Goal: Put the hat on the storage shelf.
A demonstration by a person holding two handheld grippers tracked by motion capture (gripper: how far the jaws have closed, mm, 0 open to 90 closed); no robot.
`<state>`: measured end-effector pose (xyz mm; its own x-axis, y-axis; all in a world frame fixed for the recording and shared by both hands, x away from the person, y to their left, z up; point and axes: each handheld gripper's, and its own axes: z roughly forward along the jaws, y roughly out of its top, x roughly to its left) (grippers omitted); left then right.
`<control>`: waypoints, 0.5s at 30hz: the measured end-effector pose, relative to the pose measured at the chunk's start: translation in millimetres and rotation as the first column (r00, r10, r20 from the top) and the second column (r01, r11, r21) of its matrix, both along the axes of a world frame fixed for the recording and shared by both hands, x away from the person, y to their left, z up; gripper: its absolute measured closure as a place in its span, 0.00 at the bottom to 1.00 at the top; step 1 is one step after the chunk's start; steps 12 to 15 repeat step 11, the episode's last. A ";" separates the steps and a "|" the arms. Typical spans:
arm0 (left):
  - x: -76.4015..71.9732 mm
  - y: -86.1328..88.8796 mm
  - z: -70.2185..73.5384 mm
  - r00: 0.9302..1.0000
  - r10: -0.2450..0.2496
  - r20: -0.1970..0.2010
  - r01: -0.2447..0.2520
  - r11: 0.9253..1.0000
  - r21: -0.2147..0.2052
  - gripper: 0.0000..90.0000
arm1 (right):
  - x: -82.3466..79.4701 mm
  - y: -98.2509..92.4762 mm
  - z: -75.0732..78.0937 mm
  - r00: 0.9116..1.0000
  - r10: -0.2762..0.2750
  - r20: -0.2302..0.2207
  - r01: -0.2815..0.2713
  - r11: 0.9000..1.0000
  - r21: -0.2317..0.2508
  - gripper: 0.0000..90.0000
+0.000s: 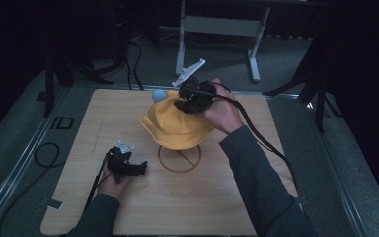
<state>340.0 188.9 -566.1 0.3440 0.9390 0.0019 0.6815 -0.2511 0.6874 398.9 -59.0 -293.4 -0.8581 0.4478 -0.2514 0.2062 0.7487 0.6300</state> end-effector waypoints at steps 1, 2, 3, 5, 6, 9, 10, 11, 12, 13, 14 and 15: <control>0.0 0.0 0.0 1.000 0.000 0.000 0.000 1.000 0.000 0.00 | 0.0 0.0 0.0 1.000 0.000 0.000 0.000 1.000 0.000 0.73; 0.0 0.0 0.0 1.000 0.000 0.000 0.000 1.000 -0.001 0.00 | -1.8 -0.8 0.3 1.000 -0.002 0.013 0.002 1.000 -0.003 0.65; 0.0 0.0 0.0 1.000 0.000 0.000 0.000 1.000 -0.001 0.00 | -3.0 -1.3 0.7 1.000 -0.001 0.021 0.001 1.000 -0.005 0.59; 0.0 -0.2 0.2 1.000 0.002 -0.002 -0.002 1.000 -0.005 0.00 | -4.5 -1.6 1.2 0.999 -0.001 0.034 0.001 1.000 -0.004 0.55; 0.0 -0.1 0.2 1.000 0.002 -0.002 -0.002 1.000 -0.005 0.00 | -6.1 -3.2 3.3 0.999 -0.007 0.047 0.007 1.000 0.006 0.50; 0.0 -0.2 0.2 1.000 0.002 -0.002 -0.002 1.000 -0.005 0.00 | -7.5 -6.1 6.8 0.998 -0.008 0.057 0.007 1.000 0.022 0.47; 0.1 -0.3 -0.1 1.000 0.003 0.002 -0.003 1.000 -0.005 0.00 | -8.7 -8.7 9.9 0.998 -0.018 0.068 0.015 0.999 0.033 0.44; 0.1 -0.3 -0.1 1.000 0.003 0.002 -0.003 1.000 -0.005 0.00 | -8.7 -8.7 9.9 0.998 -0.018 0.068 0.015 0.999 0.033 0.44; 0.1 -0.3 -0.1 1.000 0.003 0.002 -0.003 1.000 -0.005 0.00 | -8.7 -8.7 9.9 0.998 -0.018 0.068 0.015 0.999 0.033 0.44; 0.1 -0.3 -0.1 1.000 0.003 0.002 -0.003 1.000 -0.005 0.00 | -8.7 -8.7 9.9 0.998 -0.018 0.068 0.015 0.999 0.033 0.44; 0.1 -0.3 -0.1 1.000 0.003 0.002 -0.003 1.000 -0.005 0.00 | -8.7 -8.7 9.9 0.998 -0.018 0.068 0.015 0.999 0.033 0.44; 0.1 -0.3 -0.1 1.000 0.003 0.002 -0.003 1.000 -0.005 0.00 | -8.7 -8.7 9.9 0.998 -0.018 0.068 0.015 0.999 0.033 0.44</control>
